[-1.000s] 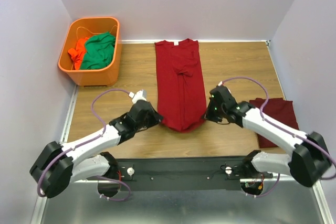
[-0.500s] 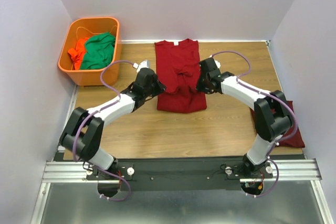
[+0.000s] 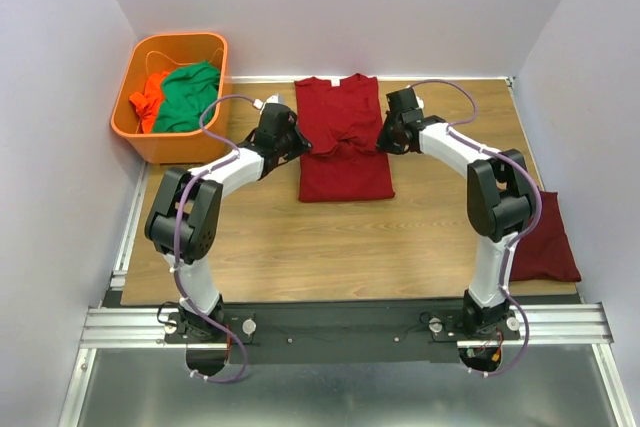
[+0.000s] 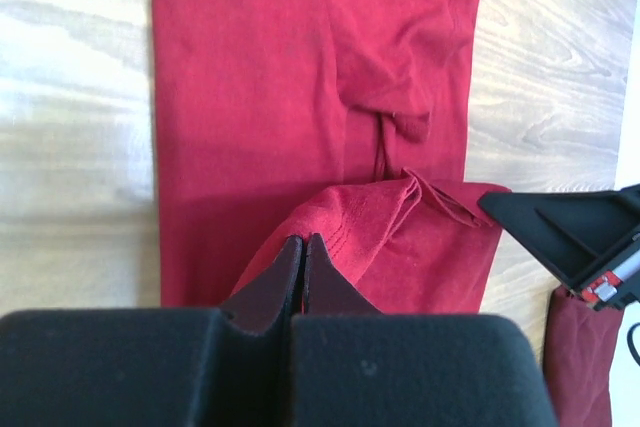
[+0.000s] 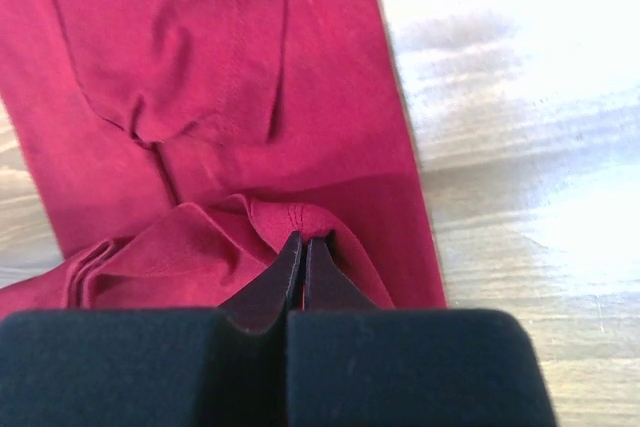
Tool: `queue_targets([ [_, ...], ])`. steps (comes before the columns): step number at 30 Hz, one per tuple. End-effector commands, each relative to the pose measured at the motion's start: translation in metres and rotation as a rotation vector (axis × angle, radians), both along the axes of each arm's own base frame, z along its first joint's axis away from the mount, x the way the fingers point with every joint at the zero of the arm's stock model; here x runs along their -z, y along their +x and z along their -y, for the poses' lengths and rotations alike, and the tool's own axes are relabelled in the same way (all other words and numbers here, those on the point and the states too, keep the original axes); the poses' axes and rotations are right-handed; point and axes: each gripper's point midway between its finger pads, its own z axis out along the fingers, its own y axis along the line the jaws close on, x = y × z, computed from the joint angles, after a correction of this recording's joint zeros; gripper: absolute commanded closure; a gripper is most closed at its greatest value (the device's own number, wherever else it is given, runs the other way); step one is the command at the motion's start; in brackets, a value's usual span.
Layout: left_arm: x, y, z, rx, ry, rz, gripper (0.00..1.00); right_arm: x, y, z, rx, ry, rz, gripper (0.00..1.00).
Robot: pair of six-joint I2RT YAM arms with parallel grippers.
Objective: Fold and stack the t-shirts
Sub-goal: Fold the tshirt
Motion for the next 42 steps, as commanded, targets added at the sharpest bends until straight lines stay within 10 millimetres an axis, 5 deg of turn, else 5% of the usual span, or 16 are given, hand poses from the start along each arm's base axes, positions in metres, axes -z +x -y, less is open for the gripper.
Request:
queue_targets([
  [1, -0.002, 0.008, 0.004, 0.039, -0.006, -0.006, 1.0, -0.014, 0.015, -0.001, -0.012, 0.038, 0.038, 0.99],
  [12, -0.012, 0.024, -0.002, 0.018, -0.013, 0.004, 1.0, -0.038, 0.026, 0.015, 0.008, 0.057, 0.091, 0.99],
  [17, -0.01, 0.028, -0.004, 0.01, -0.014, -0.003, 1.0, -0.036, 0.033, 0.025, 0.022, 0.064, 0.089, 0.99],
  [32, 0.014, 0.054, -0.019, -0.008, -0.004, -0.004, 0.96, -0.011, 0.061, 0.012, -0.059, 0.139, 0.062, 0.98],
  [33, 0.013, 0.055, -0.018, -0.001, -0.009, 0.006, 0.88, -0.008, 0.061, 0.013, -0.057, 0.137, 0.056, 0.95],
  [34, 0.013, 0.057, -0.021, -0.004, -0.01, 0.016, 0.69, -0.003, 0.061, 0.017, -0.051, 0.135, 0.048, 0.91],
  [38, -0.005, 0.067, -0.029, 0.023, -0.027, 0.086, 0.45, -0.006, 0.061, 0.03, -0.036, 0.132, 0.052, 0.62],
  [42, -0.021, 0.065, -0.036, 0.021, -0.011, 0.108, 0.42, -0.024, 0.055, 0.037, -0.036, 0.114, 0.083, 0.34],
])
